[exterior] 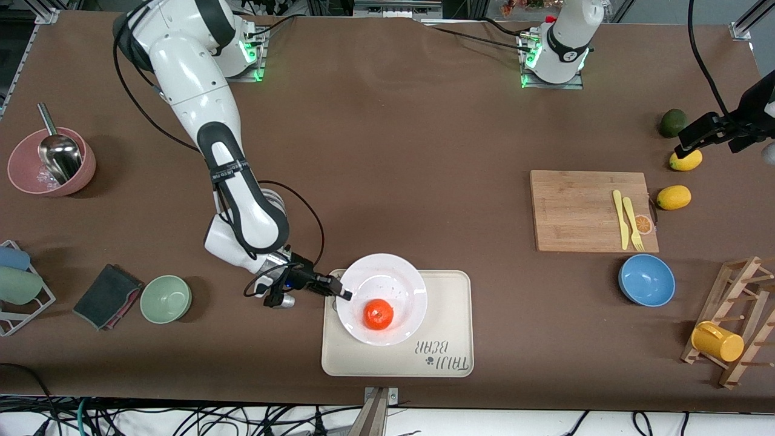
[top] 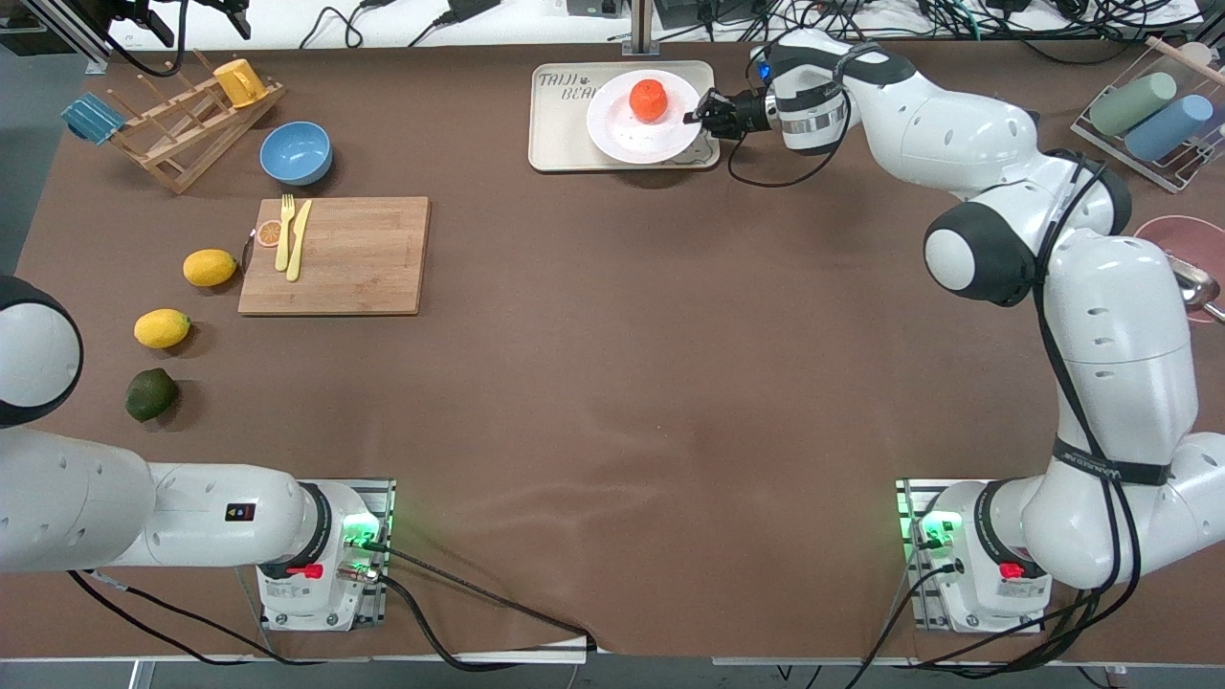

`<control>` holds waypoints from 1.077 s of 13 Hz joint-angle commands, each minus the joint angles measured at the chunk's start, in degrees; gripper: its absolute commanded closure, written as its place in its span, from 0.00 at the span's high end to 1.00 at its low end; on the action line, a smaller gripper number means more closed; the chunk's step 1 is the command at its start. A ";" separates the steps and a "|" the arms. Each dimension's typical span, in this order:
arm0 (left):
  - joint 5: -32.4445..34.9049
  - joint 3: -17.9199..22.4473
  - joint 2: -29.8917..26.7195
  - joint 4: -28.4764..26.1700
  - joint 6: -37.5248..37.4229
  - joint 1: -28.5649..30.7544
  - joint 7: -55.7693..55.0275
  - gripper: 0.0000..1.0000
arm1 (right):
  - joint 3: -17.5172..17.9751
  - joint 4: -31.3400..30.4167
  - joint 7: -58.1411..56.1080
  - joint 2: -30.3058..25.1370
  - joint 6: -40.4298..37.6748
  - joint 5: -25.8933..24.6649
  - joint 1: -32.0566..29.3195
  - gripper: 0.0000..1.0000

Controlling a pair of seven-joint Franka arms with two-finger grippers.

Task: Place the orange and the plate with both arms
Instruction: 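Slide the plate with the right gripper onto the bear tray, then release the plate rim with the right gripper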

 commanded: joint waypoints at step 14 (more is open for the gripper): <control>-0.46 -0.12 0.58 1.56 -1.08 0.16 0.52 1.00 | 0.54 6.48 -0.20 3.99 3.45 0.49 -0.16 1.00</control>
